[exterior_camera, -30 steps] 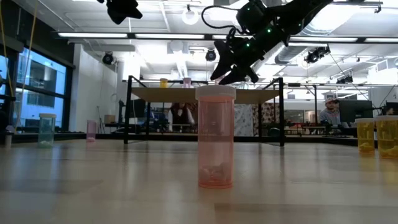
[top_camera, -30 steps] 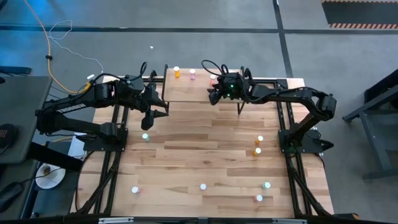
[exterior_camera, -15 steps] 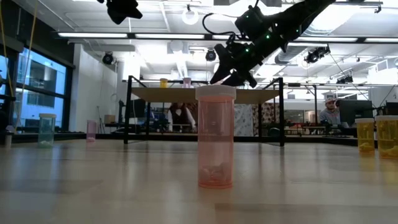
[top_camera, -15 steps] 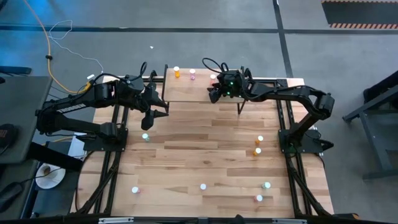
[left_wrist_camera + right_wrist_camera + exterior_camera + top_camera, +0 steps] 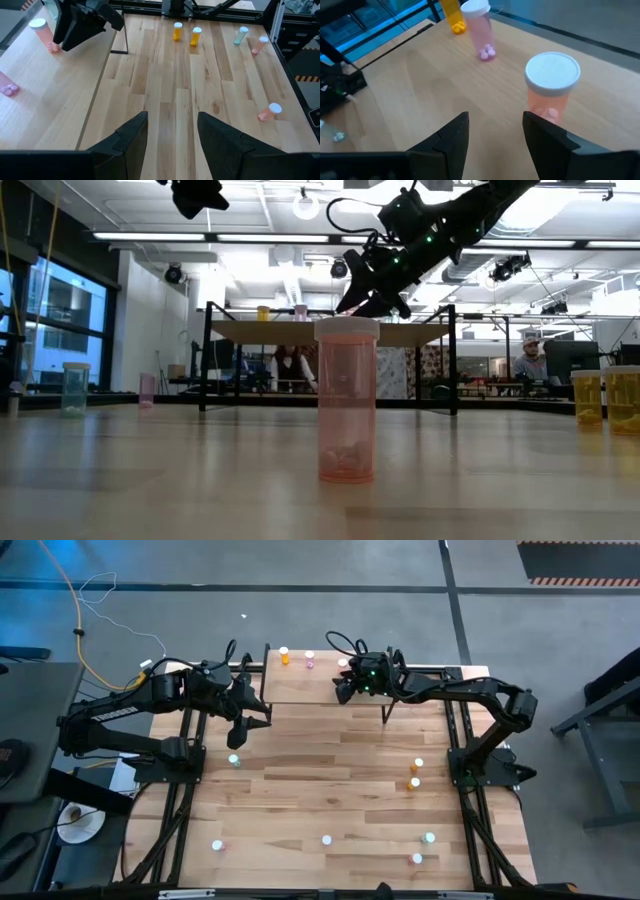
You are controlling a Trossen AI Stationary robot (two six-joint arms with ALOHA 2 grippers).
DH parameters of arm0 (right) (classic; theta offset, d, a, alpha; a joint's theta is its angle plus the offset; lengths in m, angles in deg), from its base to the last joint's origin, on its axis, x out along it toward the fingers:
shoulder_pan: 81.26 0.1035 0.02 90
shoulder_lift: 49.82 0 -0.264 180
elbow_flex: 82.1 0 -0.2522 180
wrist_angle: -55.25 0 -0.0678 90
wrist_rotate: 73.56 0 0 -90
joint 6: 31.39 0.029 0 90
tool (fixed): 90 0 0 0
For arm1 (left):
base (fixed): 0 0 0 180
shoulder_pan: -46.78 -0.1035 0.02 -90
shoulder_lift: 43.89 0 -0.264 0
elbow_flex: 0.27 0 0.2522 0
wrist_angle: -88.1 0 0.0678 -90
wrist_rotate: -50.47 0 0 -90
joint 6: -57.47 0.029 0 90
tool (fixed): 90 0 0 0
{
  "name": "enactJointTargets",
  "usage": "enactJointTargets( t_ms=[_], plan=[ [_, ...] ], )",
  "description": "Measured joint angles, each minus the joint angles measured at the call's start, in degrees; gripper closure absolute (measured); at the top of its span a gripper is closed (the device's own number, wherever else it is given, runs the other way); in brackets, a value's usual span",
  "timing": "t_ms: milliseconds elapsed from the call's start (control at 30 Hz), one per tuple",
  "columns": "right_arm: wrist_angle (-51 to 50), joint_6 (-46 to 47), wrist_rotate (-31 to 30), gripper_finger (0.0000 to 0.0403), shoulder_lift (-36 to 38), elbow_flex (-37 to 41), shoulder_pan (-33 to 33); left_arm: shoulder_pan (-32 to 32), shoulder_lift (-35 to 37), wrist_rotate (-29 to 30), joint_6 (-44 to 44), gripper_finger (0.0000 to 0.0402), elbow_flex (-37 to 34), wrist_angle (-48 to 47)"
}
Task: Pick and place medicine bottles onto shelf by color
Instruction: Put the top pink pill bottle on the shelf
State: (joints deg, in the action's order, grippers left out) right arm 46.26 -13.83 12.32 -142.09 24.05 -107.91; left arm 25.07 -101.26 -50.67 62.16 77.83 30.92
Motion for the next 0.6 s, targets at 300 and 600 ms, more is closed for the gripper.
enactJointTargets(
  t_ms=[300,600],
  plan=[
    [-0.02,-1.11,-1.49,0.0224,0.00,0.00,-0.01,0.00,0.00,0.00,0.00,0.0238,0.00,0.00],
    [0.20,-1.55,-1.60,0.0224,0.00,0.00,-0.53,0.00,0.00,-0.01,0.00,0.0238,0.00,0.00]
  ],
)
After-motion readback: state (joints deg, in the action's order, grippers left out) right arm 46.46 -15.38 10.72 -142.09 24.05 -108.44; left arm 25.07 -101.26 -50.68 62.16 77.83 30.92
